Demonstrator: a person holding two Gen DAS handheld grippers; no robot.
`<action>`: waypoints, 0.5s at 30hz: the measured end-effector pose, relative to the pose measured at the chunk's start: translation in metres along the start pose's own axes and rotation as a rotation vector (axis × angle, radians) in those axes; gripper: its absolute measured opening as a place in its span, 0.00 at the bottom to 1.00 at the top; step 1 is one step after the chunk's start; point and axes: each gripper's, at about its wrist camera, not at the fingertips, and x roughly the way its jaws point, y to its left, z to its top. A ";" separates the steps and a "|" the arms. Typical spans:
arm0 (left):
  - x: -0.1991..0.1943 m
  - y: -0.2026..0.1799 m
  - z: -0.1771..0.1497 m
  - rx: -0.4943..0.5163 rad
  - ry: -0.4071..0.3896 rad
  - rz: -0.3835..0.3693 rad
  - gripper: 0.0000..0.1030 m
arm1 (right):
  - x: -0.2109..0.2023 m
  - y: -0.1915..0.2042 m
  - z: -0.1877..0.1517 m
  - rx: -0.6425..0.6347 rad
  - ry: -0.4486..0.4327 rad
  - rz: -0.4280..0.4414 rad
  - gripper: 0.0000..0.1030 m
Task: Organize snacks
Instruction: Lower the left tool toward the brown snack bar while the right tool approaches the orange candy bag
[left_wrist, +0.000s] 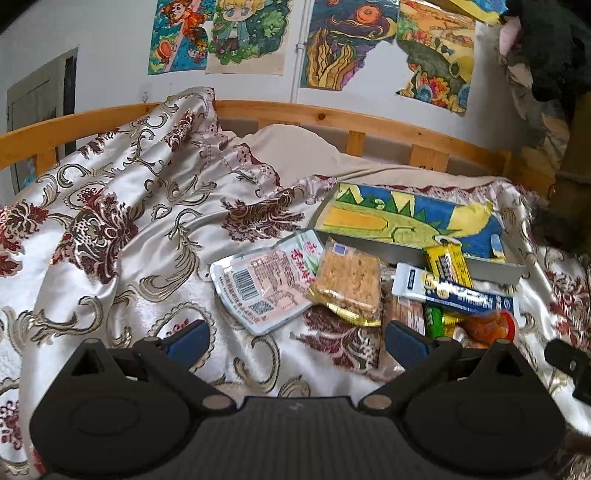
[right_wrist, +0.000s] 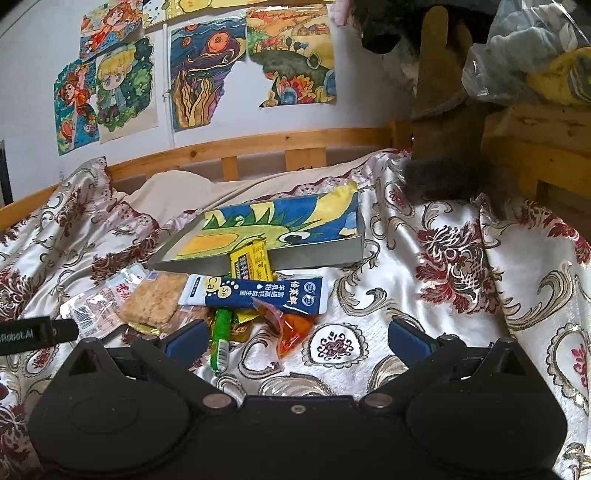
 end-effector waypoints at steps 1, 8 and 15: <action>0.003 0.000 0.002 -0.007 0.001 -0.002 1.00 | 0.001 -0.001 0.000 0.004 -0.001 0.003 0.99; 0.026 -0.003 0.014 -0.022 0.019 -0.019 1.00 | 0.017 -0.005 -0.004 0.017 0.045 0.011 0.99; 0.053 -0.009 0.028 0.077 0.075 -0.128 1.00 | 0.029 -0.009 -0.002 0.020 0.022 0.063 1.00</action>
